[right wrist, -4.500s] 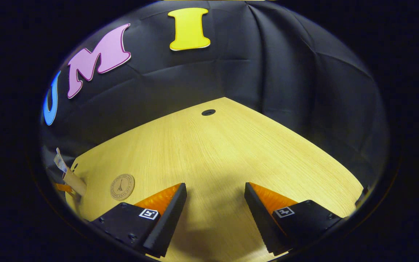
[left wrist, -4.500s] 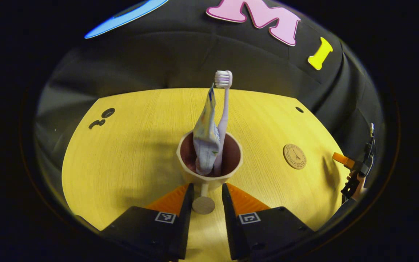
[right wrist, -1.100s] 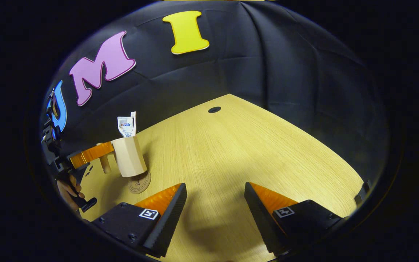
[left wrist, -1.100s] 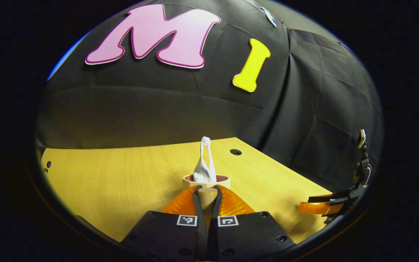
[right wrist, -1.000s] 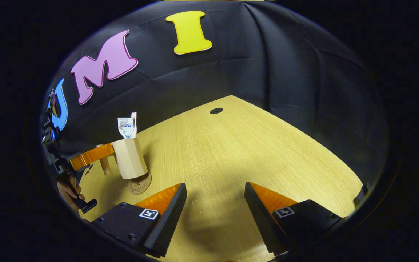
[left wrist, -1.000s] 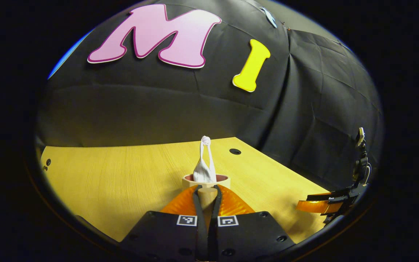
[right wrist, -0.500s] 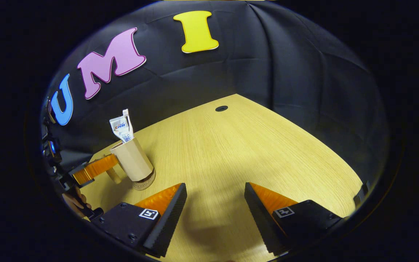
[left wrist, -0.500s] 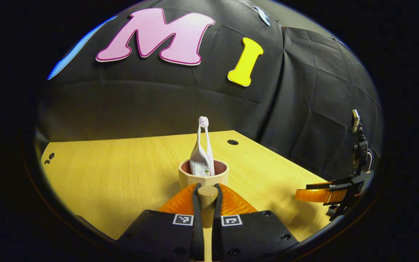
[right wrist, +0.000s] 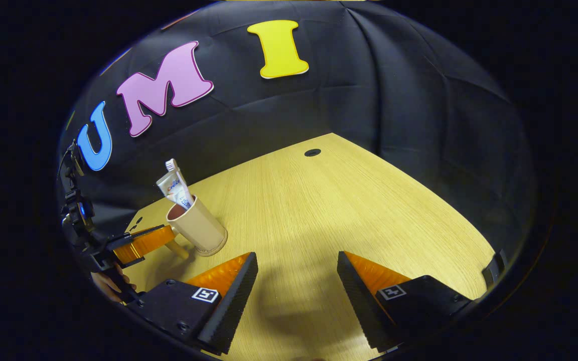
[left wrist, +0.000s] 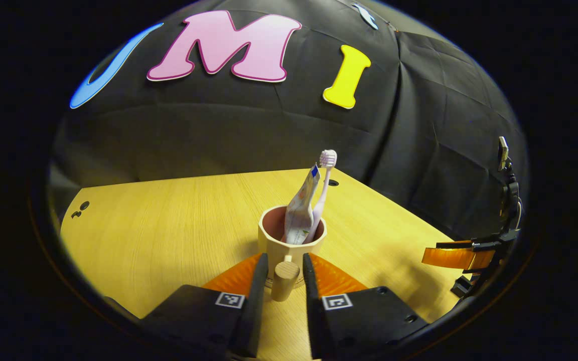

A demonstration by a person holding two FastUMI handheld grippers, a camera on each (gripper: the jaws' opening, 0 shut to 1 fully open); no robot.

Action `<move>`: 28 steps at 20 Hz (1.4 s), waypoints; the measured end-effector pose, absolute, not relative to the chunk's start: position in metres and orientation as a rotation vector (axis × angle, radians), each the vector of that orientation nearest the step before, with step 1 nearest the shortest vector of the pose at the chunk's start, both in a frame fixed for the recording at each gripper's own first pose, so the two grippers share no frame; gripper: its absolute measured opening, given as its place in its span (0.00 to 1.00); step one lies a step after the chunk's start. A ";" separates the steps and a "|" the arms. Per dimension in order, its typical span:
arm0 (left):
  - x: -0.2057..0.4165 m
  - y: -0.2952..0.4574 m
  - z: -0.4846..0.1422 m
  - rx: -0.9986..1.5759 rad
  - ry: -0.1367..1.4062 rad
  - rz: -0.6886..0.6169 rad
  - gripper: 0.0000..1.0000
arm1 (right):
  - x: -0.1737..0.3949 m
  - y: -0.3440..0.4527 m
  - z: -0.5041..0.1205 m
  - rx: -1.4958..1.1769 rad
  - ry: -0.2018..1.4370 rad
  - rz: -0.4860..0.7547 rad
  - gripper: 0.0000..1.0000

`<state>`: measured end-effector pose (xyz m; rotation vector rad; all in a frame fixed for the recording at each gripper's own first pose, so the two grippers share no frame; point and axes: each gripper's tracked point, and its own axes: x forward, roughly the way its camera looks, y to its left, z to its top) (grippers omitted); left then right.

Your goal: Put the toothbrush and toothpaste on the desktop into the cup, then pick up the cup and place it on the coaster on the desktop.

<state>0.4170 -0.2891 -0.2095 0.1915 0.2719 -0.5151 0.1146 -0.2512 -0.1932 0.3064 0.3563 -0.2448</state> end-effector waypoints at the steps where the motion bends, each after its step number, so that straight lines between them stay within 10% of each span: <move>1: 0.411 -0.284 -0.205 0.173 0.273 -0.498 0.53 | 0.113 -0.251 -0.188 0.307 0.350 -0.242 0.98; 2: 0.404 -0.280 -0.195 0.145 0.270 -0.491 0.55 | 0.112 -0.251 -0.183 0.307 0.343 -0.240 0.98; 4: 0.382 -0.267 -0.173 0.100 0.254 -0.464 1.00 | 0.108 -0.249 -0.168 0.310 0.322 -0.236 0.98; 28: 0.125 -0.025 -0.016 -0.016 -0.119 -0.051 0.98 | -0.001 -0.106 0.008 0.166 0.051 0.008 0.98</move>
